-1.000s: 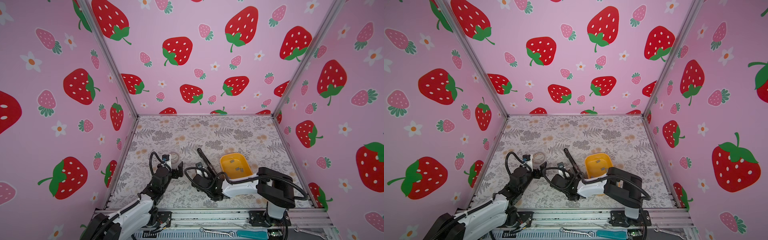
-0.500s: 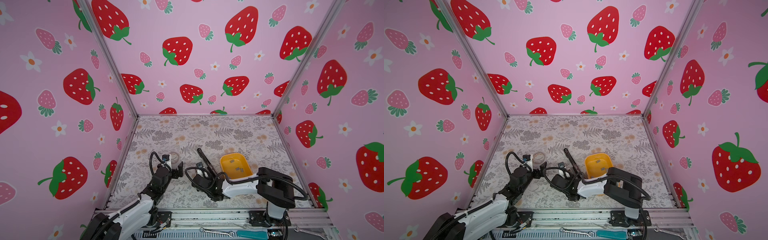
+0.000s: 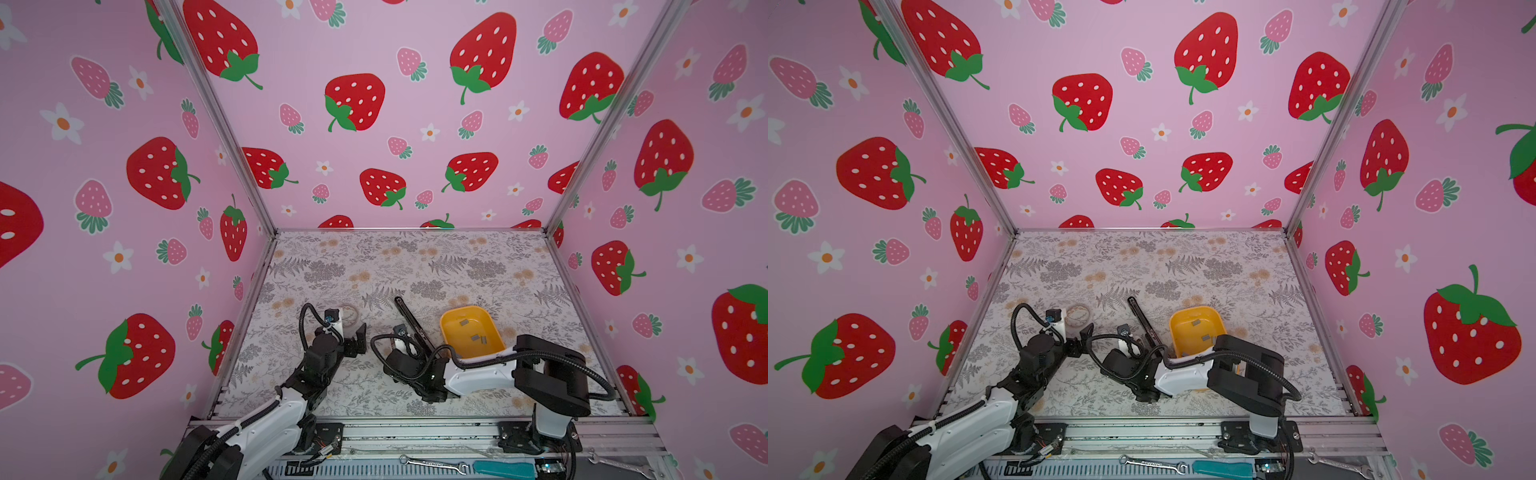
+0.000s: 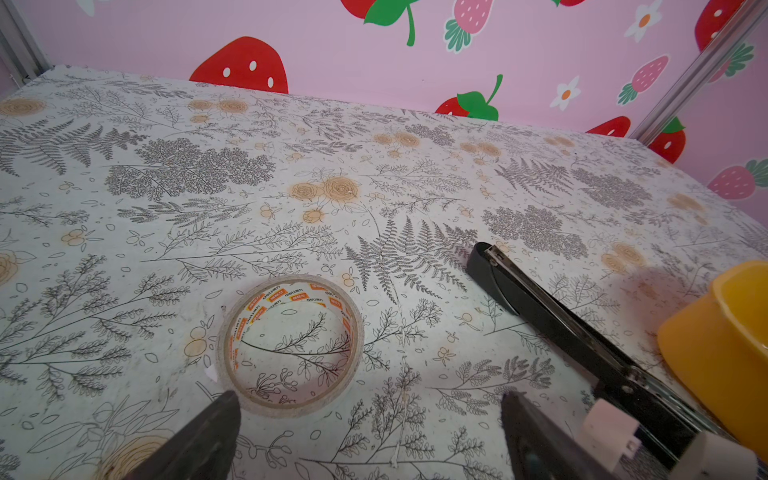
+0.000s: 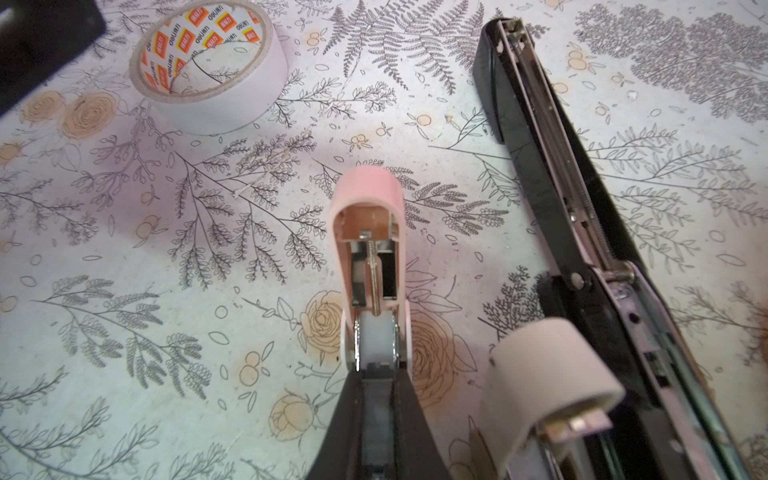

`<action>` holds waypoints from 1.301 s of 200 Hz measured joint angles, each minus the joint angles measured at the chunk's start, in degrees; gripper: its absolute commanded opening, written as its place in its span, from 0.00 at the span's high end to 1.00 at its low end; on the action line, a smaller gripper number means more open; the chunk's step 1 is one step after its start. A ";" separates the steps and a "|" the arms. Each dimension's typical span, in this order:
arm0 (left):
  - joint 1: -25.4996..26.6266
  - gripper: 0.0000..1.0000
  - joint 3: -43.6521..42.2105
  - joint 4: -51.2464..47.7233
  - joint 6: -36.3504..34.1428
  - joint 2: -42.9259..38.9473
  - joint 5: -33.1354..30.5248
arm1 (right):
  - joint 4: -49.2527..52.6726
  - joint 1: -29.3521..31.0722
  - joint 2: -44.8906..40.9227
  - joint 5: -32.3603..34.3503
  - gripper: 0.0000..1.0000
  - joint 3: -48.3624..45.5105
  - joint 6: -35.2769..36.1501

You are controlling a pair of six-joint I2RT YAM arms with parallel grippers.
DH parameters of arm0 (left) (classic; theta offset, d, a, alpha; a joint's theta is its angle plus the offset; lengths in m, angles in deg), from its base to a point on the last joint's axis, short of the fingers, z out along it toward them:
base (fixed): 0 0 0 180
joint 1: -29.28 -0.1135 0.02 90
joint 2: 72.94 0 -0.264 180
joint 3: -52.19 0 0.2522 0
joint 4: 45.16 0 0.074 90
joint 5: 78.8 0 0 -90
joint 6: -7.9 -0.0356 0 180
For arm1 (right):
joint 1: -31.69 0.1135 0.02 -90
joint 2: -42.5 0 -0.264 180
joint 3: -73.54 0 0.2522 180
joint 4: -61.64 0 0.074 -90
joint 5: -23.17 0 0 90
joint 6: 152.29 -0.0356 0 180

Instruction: Load the staples into the stapler

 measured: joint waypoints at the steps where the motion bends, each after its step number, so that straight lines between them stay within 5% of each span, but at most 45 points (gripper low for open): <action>1: 0.00 0.01 0.00 0.00 0.00 0.02 0.00 | 0.00 0.00 0.00 0.00 0.83 0.00 0.00; 150: 0.26 0.01 0.59 -0.07 -0.04 1.03 0.04 | 3.06 2.86 -3.80 1.95 0.51 -1.33 0.04; 193: 0.26 0.01 5.66 -6.71 1.68 0.96 0.63 | 3.04 2.86 -3.80 2.89 0.51 -2.01 -0.13; 260: 0.26 0.01 8.48 -9.53 7.32 -0.15 0.50 | 1.79 2.36 -3.34 3.72 0.69 -2.03 0.37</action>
